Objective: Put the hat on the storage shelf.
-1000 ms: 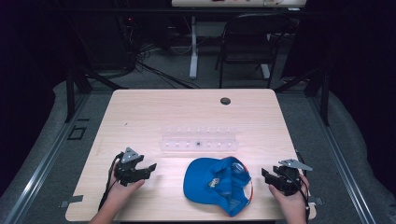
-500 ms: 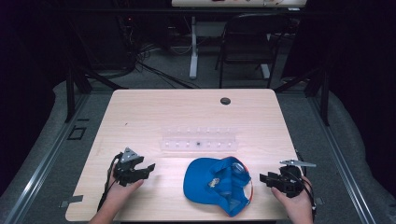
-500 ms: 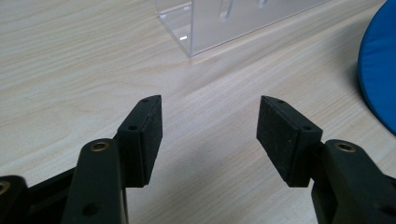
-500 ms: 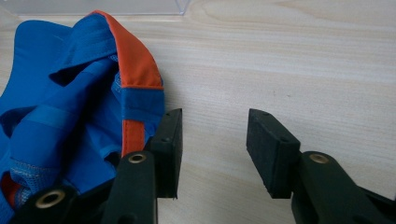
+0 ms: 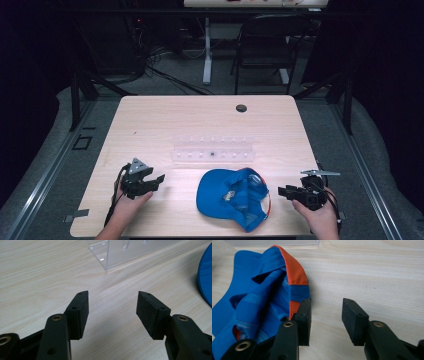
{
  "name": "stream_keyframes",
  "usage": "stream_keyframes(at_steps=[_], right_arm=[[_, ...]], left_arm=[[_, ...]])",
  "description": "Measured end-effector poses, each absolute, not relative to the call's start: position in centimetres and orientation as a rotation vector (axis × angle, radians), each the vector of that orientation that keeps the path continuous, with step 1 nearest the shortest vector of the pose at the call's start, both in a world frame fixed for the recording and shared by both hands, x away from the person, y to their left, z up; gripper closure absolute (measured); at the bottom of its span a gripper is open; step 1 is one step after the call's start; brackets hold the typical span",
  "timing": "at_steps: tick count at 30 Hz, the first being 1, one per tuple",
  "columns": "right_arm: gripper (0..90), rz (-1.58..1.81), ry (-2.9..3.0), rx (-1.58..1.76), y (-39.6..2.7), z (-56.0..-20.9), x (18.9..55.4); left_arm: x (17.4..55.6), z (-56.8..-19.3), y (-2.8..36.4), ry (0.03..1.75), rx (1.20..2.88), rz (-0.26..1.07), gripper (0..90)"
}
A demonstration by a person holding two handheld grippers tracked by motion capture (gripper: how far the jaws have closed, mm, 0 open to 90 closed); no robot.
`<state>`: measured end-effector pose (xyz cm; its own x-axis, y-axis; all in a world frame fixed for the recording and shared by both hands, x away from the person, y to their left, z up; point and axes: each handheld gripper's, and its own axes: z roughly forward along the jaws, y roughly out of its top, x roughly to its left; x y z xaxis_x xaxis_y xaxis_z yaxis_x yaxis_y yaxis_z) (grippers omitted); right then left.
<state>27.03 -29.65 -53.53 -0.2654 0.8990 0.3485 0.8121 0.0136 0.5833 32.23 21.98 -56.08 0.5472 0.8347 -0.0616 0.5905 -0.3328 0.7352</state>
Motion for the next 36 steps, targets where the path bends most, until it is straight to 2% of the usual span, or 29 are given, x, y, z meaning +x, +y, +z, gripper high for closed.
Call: stream_keyframes(at_steps=[20,36], right_arm=[[59.8,1.188,2.252,1.817,-28.4,-53.0,26.7],[58.4,1.218,2.329,1.882,-27.3,-55.7,26.1]], left_arm=[[32.5,-56.1,21.8,1.139,2.059,0.424,45.2],[32.5,-56.3,21.6,1.133,2.079,0.426,45.2]])
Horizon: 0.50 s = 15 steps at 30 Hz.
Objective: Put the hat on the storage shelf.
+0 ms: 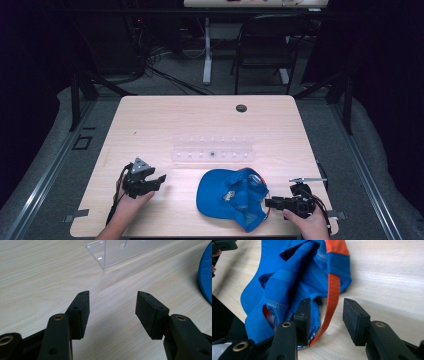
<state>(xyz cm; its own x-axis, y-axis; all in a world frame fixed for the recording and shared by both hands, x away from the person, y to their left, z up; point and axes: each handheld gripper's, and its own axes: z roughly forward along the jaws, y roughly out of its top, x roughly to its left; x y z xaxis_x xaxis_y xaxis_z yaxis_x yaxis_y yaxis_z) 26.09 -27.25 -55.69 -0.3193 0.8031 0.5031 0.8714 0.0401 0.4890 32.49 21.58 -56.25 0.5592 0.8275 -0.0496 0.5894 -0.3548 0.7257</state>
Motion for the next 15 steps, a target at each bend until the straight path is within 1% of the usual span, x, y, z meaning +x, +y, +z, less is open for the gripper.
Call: stream_keyframes(at_steps=[7,15], right_arm=[[59.3,-1.151,-2.159,-1.747,-26.88,-56.33,26.30],[62.1,-1.193,-2.135,-1.713,-26.75,-55.48,26.31]], left_arm=[[32.50,-56.25,21.62,1.130,2.081,0.430,45.2],[32.49,-56.24,21.61,1.129,2.079,0.433,45.2]])
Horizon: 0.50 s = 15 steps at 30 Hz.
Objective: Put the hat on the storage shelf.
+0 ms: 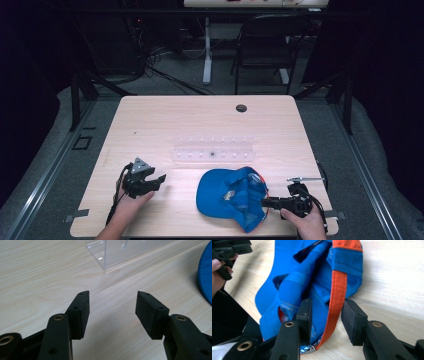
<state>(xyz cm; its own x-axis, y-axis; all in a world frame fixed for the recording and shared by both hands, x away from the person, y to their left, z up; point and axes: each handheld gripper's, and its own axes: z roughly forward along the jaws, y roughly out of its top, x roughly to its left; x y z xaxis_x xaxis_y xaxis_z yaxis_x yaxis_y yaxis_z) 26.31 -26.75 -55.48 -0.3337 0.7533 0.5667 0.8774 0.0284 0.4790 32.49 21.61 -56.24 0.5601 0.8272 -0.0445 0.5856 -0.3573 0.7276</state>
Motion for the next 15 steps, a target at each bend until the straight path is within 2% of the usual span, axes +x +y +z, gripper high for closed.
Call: stream_keyframes(at_steps=[15], right_arm=[[73.8,-1.217,-2.071,-1.685,-26.84,-54.65,26.50]], left_arm=[[32.47,-56.29,21.55,1.130,2.076,0.434,45.2]])
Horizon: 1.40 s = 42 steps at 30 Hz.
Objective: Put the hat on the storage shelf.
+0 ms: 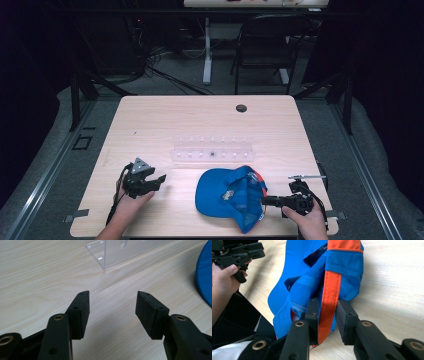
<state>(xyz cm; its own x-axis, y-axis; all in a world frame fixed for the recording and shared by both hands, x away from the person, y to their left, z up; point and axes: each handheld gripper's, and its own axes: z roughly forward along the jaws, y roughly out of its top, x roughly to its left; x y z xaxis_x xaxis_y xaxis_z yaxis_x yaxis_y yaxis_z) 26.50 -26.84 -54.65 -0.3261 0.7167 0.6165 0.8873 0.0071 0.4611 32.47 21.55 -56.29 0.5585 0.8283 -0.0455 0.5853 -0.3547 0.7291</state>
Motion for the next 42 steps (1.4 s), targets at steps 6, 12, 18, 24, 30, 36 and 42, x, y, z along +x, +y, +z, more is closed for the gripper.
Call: stream_keyframes(at_steps=[6,12,18,24,30,36,42], right_arm=[[75.2,-1.208,-2.084,-1.676,-26.9,-54.6,26.6],[76.7,-1.197,-2.067,-1.704,-26.9,-54.3,26.8],[77.4,-1.153,-2.033,-1.749,-27.3,-53.6,27.1],[77.4,-1.107,-2.022,-1.793,-27.6,-52.9,27.5],[77.4,-1.044,-2.049,-1.823,-27.7,-51.9,28.0],[77.5,-0.982,-2.104,-1.830,-28.0,-50.4,28.5],[77.3,-0.948,-2.130,-1.847,-27.8,-49.3,29.1]], left_arm=[[32.5,-56.3,21.5,1.132,2.077,0.430,45.2],[32.5,-56.3,21.5,1.131,2.074,0.432,45.2],[32.4,-56.3,21.5,1.129,2.080,0.429,45.2],[32.4,-56.4,21.4,1.129,2.081,0.428,45.2],[32.4,-56.4,21.4,1.130,2.080,0.428,45.2],[32.5,-56.4,21.4,1.127,2.086,0.428,45.2],[32.5,-56.5,21.4,1.130,2.085,0.426,45.2]])
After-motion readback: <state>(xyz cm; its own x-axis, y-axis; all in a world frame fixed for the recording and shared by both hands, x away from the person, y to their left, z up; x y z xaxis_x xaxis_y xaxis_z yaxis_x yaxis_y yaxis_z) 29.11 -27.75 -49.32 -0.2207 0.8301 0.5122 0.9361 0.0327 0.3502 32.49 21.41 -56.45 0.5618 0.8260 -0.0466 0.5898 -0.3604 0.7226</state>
